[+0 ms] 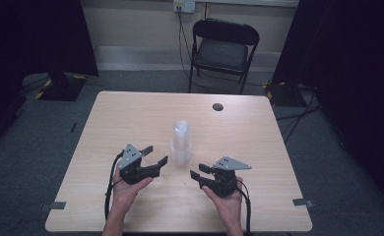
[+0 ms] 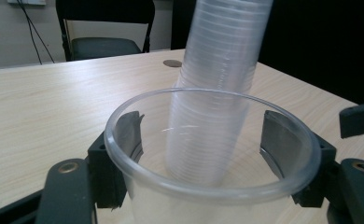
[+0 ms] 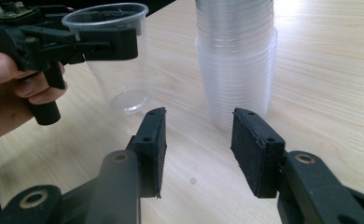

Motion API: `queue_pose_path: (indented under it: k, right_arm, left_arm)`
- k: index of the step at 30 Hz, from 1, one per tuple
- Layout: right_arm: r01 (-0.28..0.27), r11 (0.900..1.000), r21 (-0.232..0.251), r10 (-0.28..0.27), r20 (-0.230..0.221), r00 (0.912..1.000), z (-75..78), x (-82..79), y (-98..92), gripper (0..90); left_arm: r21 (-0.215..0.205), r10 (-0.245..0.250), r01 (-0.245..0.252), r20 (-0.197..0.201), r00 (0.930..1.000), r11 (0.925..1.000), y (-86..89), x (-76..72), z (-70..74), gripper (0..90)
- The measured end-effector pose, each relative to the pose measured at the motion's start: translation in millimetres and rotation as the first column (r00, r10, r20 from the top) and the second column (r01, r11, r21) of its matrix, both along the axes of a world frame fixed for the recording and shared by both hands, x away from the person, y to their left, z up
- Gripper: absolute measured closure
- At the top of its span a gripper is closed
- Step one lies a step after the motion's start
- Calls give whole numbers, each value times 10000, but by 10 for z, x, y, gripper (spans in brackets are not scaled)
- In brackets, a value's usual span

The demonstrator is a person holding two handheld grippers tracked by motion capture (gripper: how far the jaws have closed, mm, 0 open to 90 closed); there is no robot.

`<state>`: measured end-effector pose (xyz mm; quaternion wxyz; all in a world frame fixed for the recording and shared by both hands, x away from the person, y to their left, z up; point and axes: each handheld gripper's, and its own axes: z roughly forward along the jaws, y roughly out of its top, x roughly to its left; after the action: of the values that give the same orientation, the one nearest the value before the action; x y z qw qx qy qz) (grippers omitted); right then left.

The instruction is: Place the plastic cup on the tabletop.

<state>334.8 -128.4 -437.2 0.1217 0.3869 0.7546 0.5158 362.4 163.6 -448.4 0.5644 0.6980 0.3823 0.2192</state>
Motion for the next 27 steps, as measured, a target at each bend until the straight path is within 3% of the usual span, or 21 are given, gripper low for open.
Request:
queue_pose_path:
  k: [4, 9, 20, 27]
  right_arm:
    - [86, 9999, 61, -85, -66, 9999, -23, -10, -41, 552]
    - [108, 9999, 111, -107, -110, 9999, -54, -23, -75, 551]
    - [210, 9994, 292, -206, -137, 9997, -110, -12, -160, 549]
    - [186, 9996, 222, -187, 42, 9998, -143, -44, -156, 465]
  left_arm:
    - [239, 275, -277, 84, 9996, 9993, 20, 45, 30, 295]
    - [181, 457, -463, 290, 9985, 9988, 48, 110, 80, 295]
    - [413, 884, -890, 164, 9959, 9952, 61, 335, 159, 291]
    - [358, 1225, -1230, 162, 9923, 9918, 126, 476, 179, 288]
